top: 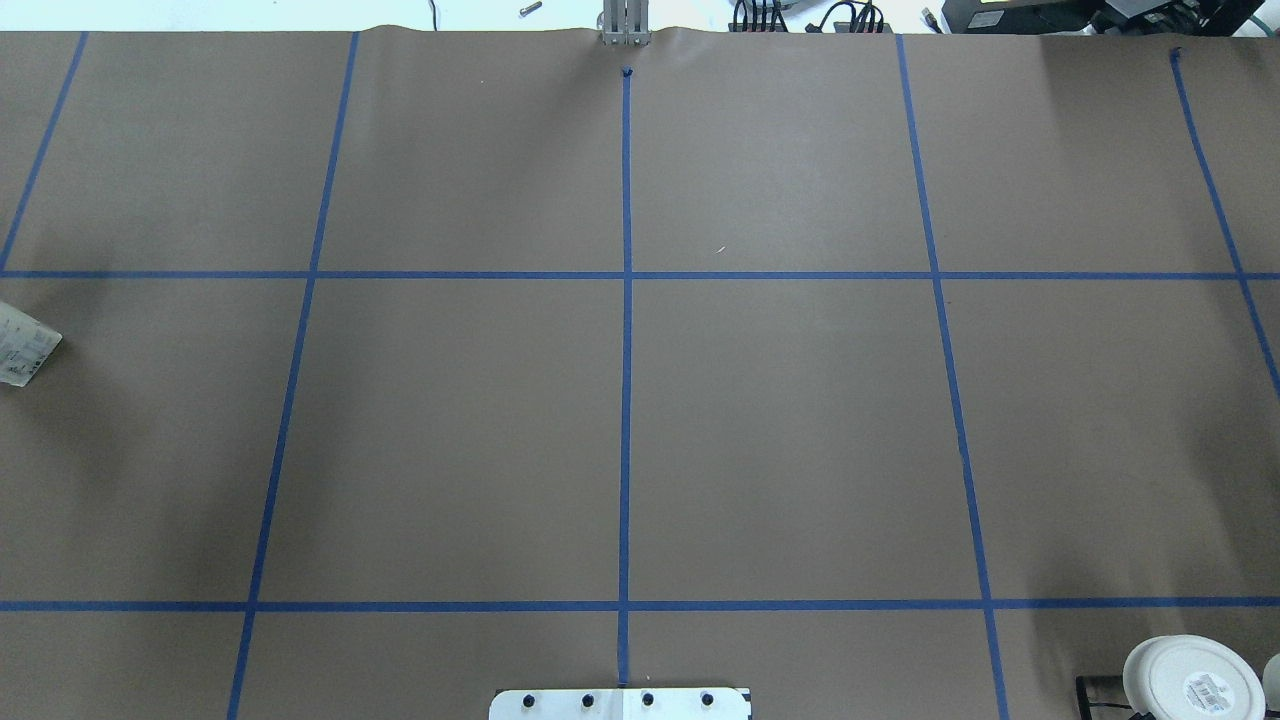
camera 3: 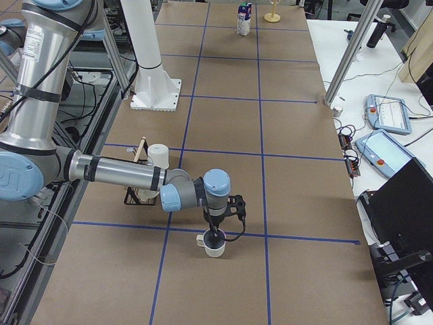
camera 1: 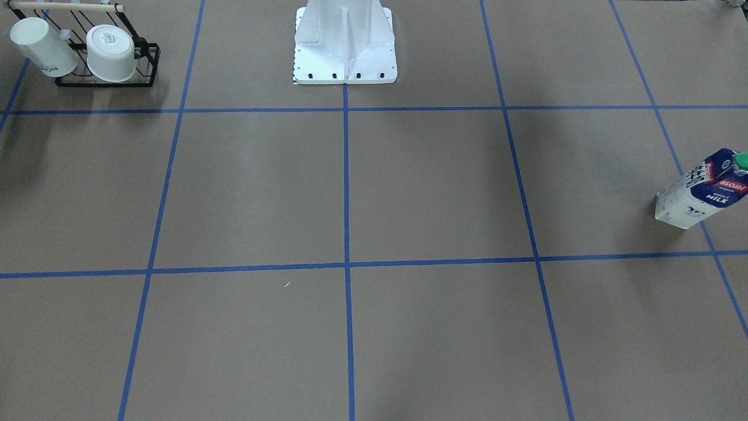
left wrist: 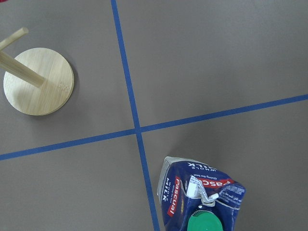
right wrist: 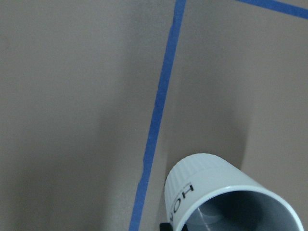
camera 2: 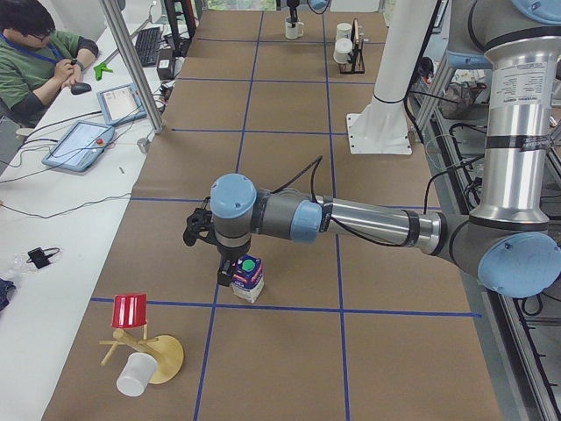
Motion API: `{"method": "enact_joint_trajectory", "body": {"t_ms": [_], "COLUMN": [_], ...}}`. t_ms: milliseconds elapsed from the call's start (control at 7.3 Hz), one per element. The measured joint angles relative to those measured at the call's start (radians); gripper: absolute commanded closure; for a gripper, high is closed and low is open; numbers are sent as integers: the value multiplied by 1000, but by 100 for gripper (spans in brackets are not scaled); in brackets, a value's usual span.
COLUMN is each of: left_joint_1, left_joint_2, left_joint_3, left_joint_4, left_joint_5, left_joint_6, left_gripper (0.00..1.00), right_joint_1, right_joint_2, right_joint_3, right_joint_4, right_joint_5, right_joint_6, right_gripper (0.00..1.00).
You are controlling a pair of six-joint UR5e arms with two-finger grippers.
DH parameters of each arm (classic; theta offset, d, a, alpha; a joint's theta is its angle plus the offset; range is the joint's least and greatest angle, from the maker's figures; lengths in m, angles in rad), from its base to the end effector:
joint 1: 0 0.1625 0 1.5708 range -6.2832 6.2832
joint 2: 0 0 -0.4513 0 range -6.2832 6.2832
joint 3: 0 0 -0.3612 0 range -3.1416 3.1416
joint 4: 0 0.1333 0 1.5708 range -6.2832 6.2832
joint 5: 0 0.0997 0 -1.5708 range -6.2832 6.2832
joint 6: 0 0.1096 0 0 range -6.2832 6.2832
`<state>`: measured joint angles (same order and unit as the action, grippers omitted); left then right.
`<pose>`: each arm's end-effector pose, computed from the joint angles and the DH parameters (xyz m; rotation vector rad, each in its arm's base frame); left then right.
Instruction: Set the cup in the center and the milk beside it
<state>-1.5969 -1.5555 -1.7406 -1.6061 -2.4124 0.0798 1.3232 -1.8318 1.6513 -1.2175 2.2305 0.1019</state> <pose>-0.0636 -0.4602 0.6111 0.2227 0.8288 0.1302 -0.0221 -0.3575 0.7315 0.0496 -0.6780 -0.1971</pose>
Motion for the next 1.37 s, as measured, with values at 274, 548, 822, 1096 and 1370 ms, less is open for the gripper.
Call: {"method": "enact_joint_trajectory", "body": {"t_ms": [274, 548, 822, 1096, 1370], "left_joint_1": [0, 0, 0, 0, 0], "left_joint_2": [0, 0, 0, 0, 0], "left_joint_3": [2, 3, 5, 9, 13], "left_joint_4": [0, 0, 0, 0, -1], "left_joint_5": [0, -1, -1, 0, 0], "left_joint_6": [0, 0, 0, 0, 1], "left_gripper": [1, 1, 1, 1, 1], "right_joint_1": [3, -5, -91, -248, -443], "right_joint_2": [38, 186, 420, 634, 786], "right_joint_3": [48, 64, 68, 63, 60], "right_joint_4": [-10, -32, -160, -265, -291], "right_joint_5": [10, 23, 32, 6, -96], "right_joint_6": [1, 11, 69, 280, 566], "right_gripper": [100, 100, 100, 100, 100]}}
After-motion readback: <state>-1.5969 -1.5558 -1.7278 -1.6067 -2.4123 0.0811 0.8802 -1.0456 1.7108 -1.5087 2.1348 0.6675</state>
